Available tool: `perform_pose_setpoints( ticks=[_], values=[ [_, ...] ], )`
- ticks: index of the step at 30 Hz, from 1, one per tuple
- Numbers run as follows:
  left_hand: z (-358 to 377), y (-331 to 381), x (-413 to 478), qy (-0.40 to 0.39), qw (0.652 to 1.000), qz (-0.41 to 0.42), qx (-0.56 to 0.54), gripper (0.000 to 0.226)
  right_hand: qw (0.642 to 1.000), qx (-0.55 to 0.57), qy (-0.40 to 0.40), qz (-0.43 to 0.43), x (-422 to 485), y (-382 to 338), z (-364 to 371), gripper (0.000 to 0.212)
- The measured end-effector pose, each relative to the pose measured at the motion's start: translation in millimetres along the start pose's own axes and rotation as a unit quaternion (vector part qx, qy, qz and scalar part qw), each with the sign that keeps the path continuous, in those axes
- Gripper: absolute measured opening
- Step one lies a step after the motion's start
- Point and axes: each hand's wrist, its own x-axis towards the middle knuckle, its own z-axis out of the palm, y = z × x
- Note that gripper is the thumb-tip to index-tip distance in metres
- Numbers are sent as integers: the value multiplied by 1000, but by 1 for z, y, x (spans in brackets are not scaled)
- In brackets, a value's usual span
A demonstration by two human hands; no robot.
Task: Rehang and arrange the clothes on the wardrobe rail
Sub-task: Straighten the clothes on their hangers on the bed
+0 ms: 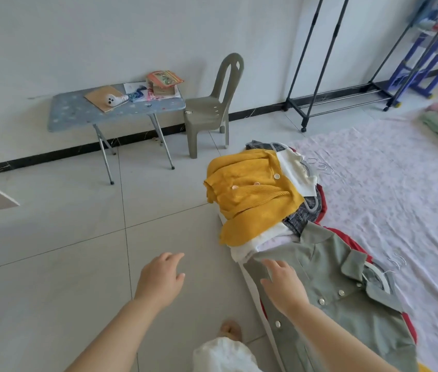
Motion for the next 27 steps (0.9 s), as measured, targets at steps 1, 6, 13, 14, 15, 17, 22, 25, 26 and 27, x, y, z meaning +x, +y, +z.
perform_pose_setpoints(
  ticks=[1, 6, 13, 14, 15, 17, 22, 25, 26, 27],
  values=[
    [-10, -2, 17, 4, 1000, -2, 2, 49, 1000, -3, 1, -4, 16, -7, -8, 48],
    [-50, 0, 97, 1, 1000, 13, -3, 49, 1000, 18, 7, 15, 85, -33, -38, 50],
    [-81, 3, 233, -40, 995, 94, 14, 49, 995, 45, 47, 80, 179, -51, -64, 49],
    [-86, 3, 254, -50, 992, 110, 20, 49, 992, 48, 57, 97, 192, -54, -67, 49],
    [-92, 3, 275, -60, 990, 126, 26, 49, 990, 54, 66, 116, 204, -57, -69, 48],
    [-107, 4, 318, -75, 983, 160, 40, 49, 981, 76, 83, 158, 226, -65, -74, 48],
    [-140, 29, 413, -101, 965, 230, 78, 50, 959, 116, 116, 231, 272, -74, -89, 48],
    [-143, 58, 456, -126, 953, 260, 88, 50, 944, 135, 138, 268, 289, -67, -98, 49],
    [-143, 71, 467, -132, 949, 271, 89, 50, 939, 138, 144, 278, 295, -62, -102, 48],
    [-142, 84, 479, -136, 945, 282, 90, 50, 936, 140, 149, 287, 302, -57, -106, 48]
  ],
)
